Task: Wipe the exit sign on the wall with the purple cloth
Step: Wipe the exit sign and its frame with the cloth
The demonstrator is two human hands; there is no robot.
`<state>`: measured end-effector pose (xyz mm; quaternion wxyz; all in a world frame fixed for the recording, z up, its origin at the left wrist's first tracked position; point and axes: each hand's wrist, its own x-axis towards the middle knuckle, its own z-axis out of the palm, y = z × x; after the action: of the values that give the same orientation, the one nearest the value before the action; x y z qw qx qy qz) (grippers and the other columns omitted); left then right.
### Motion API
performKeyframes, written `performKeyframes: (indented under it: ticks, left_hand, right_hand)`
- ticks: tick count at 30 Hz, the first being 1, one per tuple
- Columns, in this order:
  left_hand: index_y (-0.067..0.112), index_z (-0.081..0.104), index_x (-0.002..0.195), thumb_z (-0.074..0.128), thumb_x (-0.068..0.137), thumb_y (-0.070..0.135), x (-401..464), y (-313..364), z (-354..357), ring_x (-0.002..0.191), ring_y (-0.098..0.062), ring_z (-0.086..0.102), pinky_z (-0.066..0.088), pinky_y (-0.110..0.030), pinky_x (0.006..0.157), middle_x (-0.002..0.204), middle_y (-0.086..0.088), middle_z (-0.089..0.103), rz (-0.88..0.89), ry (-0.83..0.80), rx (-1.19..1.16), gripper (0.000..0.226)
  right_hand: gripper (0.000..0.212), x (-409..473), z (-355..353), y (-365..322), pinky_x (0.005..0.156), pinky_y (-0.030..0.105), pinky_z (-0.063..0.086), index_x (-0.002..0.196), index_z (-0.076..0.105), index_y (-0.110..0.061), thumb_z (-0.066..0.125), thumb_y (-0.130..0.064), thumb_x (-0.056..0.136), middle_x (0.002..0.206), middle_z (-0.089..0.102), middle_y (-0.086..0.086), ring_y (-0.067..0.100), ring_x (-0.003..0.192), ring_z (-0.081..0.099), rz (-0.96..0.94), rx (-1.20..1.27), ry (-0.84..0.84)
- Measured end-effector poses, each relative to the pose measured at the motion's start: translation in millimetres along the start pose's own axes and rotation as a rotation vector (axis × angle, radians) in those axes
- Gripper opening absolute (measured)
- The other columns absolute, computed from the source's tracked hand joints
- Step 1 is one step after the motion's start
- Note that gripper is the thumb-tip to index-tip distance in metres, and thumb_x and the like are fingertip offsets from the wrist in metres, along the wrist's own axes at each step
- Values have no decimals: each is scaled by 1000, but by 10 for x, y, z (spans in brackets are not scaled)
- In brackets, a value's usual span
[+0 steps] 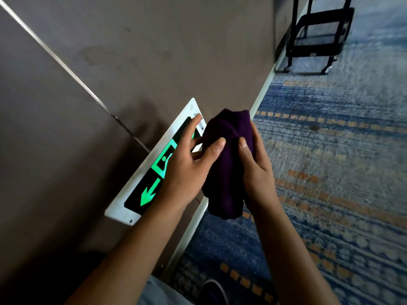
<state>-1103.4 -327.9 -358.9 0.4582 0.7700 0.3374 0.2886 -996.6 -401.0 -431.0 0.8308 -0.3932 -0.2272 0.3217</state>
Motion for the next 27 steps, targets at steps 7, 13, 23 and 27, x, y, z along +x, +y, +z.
performKeyframes:
  ticks: [7,13,23,27]
  left_hand:
    - [46,50,144,76,88,44,-83,-16,136,116,2,67,58,-33,97,118,33,70,-31,63,-127,62]
    - [45,55,136,78,88,28,-67,-61,149,109,-9,73,62,-35,92,120,7,76,-6,199,-177,57]
    - [54,50,131,79,88,24,-45,5,17,100,0,71,55,-11,78,114,8,72,93,209,96,59]
    - [45,52,138,81,87,15,-80,-51,58,93,3,73,54,-10,73,103,8,73,26,160,39,66]
  right_hand:
    - [38,-149,97,-4,96,23,54,141,59,-36,53,-31,104,135,69,-5,15,128,63,155,172,30]
    - [44,-189,106,-21,105,30,51,147,53,-27,55,-25,103,137,68,0,18,128,63,96,45,-40]
    - [64,-270,92,-138,113,53,44,158,33,-34,59,-40,100,167,26,-5,13,153,29,-403,-535,172]
    - [50,-326,261,-70,120,36,37,151,46,-40,48,-47,101,167,29,-7,3,151,31,-297,-583,32]
